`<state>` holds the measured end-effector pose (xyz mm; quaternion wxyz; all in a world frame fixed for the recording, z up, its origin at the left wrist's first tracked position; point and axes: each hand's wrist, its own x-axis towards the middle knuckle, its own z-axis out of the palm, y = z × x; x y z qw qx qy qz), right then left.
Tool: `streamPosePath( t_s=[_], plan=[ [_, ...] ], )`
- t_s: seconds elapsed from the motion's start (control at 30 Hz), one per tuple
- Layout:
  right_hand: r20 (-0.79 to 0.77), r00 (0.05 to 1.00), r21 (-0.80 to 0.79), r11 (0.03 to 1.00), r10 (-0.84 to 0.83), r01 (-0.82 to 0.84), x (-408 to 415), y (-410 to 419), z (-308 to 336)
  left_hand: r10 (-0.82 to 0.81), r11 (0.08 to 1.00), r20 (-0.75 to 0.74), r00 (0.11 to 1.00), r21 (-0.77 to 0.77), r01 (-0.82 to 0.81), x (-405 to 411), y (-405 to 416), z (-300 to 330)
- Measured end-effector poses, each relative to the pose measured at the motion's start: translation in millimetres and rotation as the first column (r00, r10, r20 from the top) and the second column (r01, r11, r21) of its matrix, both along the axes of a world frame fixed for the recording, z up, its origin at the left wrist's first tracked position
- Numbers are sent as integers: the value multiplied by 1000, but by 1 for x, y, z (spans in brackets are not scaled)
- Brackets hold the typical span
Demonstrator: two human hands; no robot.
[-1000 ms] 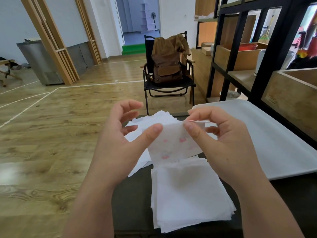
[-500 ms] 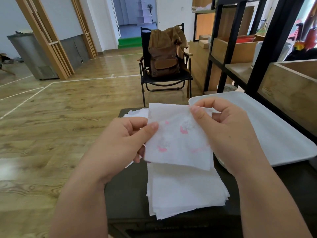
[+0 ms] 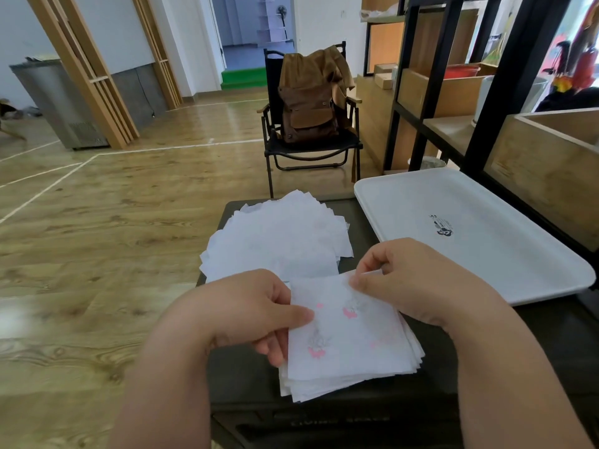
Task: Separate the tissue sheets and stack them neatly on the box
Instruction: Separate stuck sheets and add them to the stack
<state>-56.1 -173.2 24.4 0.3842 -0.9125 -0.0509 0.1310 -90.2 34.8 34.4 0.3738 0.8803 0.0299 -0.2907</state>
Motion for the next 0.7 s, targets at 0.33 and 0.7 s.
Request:
streamPosePath(
  t_s=[0.33,0.7],
  plan=[
    [27,999,-153,988,19,-15,3,0,-5,-34,970,14,999,241,30,4,-4,-2],
    [306,916,118,965,-260,235,6,-4,3,401,867,575,713,13,-498,19,5,-11]
  ],
)
